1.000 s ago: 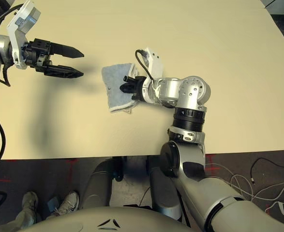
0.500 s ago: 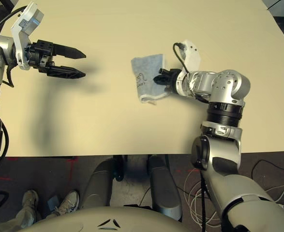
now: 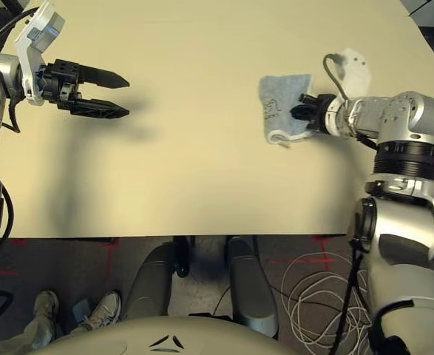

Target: Wipe the water off the table with a rag.

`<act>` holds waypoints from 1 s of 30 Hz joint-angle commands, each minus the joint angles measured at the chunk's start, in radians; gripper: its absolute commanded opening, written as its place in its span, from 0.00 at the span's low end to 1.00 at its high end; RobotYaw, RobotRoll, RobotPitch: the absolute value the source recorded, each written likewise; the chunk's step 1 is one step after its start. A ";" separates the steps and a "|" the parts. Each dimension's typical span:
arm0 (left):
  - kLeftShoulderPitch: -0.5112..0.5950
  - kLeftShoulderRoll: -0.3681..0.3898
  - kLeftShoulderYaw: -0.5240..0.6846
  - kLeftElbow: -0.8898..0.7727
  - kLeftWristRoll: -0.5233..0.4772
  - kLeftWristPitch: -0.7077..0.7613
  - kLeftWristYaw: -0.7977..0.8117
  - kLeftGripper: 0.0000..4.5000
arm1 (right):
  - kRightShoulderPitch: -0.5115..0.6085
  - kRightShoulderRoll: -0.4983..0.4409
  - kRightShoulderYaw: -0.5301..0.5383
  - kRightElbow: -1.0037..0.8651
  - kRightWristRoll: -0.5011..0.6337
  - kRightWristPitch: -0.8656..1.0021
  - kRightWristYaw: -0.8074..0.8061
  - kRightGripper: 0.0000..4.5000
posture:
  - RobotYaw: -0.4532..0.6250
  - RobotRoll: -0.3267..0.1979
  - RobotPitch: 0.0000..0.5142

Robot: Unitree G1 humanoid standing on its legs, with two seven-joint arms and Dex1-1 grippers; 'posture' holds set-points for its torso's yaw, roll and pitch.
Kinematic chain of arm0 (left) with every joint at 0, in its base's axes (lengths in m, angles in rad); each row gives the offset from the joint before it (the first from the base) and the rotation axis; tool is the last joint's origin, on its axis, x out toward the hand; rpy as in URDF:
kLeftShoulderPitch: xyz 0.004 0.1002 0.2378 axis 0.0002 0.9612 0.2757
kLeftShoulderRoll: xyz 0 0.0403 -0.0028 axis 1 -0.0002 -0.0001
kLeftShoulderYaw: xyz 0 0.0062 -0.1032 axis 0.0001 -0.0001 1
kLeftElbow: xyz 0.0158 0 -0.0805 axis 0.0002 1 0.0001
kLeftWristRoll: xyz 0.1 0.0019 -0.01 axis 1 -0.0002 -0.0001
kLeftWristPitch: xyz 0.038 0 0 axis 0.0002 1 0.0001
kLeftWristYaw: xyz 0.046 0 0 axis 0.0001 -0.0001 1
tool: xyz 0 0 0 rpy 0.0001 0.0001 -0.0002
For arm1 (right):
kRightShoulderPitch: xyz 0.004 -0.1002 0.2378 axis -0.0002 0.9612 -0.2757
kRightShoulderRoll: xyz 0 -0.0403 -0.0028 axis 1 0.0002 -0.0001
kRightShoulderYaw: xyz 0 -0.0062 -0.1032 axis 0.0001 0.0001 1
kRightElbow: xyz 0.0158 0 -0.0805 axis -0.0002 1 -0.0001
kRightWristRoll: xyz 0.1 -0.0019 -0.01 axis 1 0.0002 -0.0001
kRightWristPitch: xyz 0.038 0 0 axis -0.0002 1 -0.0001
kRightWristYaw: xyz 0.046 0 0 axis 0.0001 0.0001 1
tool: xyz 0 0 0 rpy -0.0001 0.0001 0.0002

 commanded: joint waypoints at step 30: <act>0.025 -0.142 0.367 0.147 0.006 -0.172 0.556 1.00 | -0.188 -0.086 0.000 0.394 -0.242 -0.810 0.185 0.99 | 0.33 0.62 0.49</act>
